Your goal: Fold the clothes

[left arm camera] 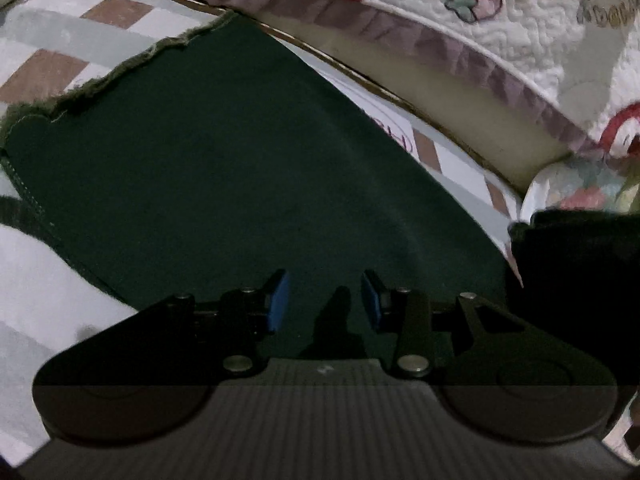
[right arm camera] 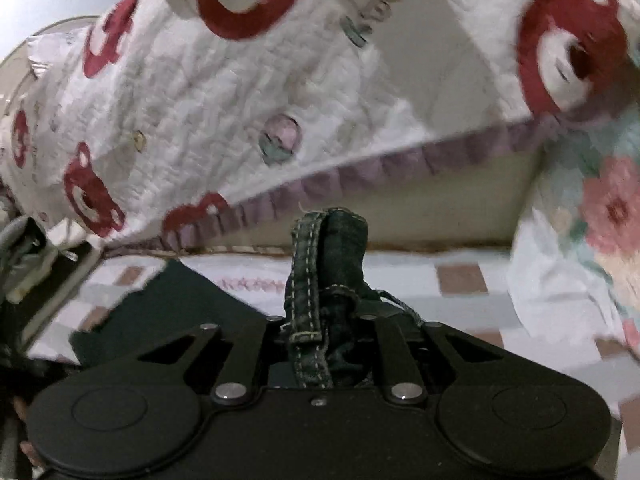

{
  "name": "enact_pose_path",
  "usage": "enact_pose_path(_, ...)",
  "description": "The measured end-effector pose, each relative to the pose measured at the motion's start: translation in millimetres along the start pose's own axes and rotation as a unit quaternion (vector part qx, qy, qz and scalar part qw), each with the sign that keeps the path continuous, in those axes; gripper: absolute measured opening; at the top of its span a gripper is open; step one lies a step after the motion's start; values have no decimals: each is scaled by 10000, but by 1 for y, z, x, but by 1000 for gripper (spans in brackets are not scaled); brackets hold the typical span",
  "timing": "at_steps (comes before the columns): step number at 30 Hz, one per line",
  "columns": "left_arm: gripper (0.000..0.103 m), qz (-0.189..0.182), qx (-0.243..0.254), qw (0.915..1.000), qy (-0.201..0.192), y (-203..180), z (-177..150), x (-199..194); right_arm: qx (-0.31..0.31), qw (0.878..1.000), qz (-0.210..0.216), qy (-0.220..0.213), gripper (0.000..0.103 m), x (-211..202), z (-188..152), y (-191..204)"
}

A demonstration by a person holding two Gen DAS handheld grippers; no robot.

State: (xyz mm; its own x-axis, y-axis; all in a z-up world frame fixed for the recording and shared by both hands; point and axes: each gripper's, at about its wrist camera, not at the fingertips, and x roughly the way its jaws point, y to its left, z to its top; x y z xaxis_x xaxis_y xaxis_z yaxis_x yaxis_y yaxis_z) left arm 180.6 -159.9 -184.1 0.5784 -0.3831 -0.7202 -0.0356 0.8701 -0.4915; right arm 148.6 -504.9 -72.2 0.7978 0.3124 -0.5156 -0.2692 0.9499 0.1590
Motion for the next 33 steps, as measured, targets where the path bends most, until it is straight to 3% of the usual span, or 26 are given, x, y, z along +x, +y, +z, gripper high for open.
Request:
enact_pose_path(5,38,-248,-160,9975,-646,20,35,-42,-514,9970,576,-30,16,21,62,48)
enact_pose_path(9,38,-107,-98,9948,-1010,35,56,-75,-606,9909,1104,-466,15,46,96,113)
enact_pose_path(11,39,23,-212,9937,-1103,46,61,-80,-704,9890,1182,-536,17,68,90,151)
enact_pose_path(12,39,55,-339,9932,-1115,56,61,-82,-721,9892,1197,-445,25,83,83,169)
enact_pose_path(14,39,71,-664,9916,-1104,77,58,-82,-627,9882,1379,231,40,120,60,197)
enact_pose_path(15,39,55,-853,9904,-1089,87,57,-80,-522,9849,1545,584,42,133,48,204)
enact_pose_path(17,34,104,-1234,9876,-966,107,51,-78,-236,9754,1892,1106,42,140,22,202)
enact_pose_path(20,36,-126,-1452,9842,-1003,128,43,-80,169,9687,2093,1324,50,120,-11,171)
enact_pose_path(23,37,-300,-1611,9812,-1024,140,42,-80,308,9718,1862,1415,50,92,-40,124)
enact_pose_path(27,38,-459,-1476,9827,-1020,135,42,-78,-178,9842,867,1530,50,57,-79,75)
enact_pose_path(30,38,-489,-1372,9845,-973,130,41,-78,-224,9869,121,1595,52,38,-104,47)
enact_pose_path(33,38,-609,-1514,9825,-899,123,34,-79,103,9885,-143,1500,54,29,-119,27)
